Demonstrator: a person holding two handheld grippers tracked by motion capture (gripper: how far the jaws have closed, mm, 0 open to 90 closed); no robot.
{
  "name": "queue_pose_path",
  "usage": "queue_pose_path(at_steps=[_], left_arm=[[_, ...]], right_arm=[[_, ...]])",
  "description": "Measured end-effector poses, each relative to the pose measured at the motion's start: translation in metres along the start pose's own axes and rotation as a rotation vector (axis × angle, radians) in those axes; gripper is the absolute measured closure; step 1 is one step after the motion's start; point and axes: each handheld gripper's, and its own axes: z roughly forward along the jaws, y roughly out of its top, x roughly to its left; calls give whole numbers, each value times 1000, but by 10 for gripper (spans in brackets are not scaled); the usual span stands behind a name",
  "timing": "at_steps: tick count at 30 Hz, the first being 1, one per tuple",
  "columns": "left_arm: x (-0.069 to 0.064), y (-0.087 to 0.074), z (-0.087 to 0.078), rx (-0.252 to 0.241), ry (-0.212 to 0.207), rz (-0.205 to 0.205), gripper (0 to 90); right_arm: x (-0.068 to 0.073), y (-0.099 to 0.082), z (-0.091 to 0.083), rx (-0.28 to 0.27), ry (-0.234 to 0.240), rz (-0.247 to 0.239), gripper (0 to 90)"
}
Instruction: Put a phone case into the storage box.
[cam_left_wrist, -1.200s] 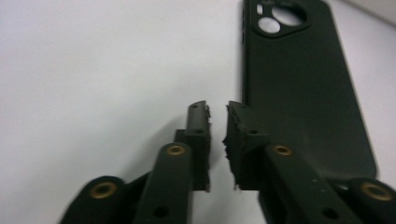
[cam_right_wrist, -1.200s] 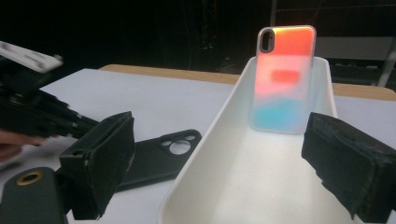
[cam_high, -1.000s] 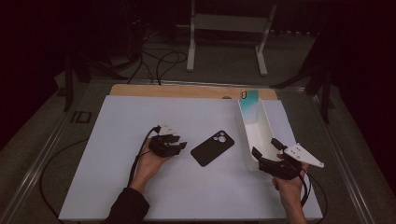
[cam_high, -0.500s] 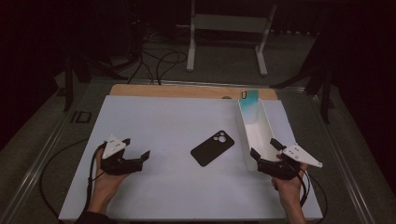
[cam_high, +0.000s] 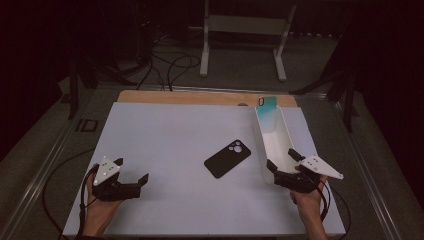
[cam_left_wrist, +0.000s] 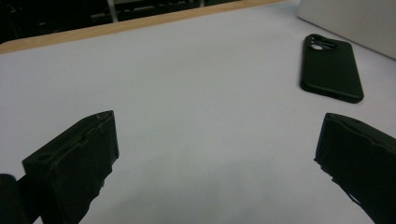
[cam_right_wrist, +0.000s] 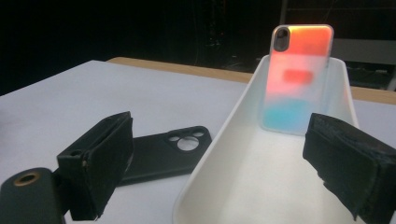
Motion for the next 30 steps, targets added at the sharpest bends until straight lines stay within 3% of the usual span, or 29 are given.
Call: queue_pose_path(at_steps=[11,12,15,16,18,20,24,30], left_arm=[[-15,24,24,82,-67,43,0],[-19,31,30,97,-73,66,0],[-22,37,35,100,-81,77,0],[-27,46,46,111,-94,93,0],[-27,46,46,111,-94,93,0],[-34,54,62,129,-113,108,0],[-40,59,75,144,-127,110,0],[-55,67,99,188,-155,147,0]], right_arm=[[2,3,-1,1,-2,-6,87],[2,3,-1,1,-2,-8,87],[2,2,0,5,1,-4,87],[2,2,0,5,1,-4,87],[2,2,0,8,2,-7,87],[2,2,0,7,3,-4,87],[2,2,1,10,4,-8,87],[2,2,1,9,3,-8,87]])
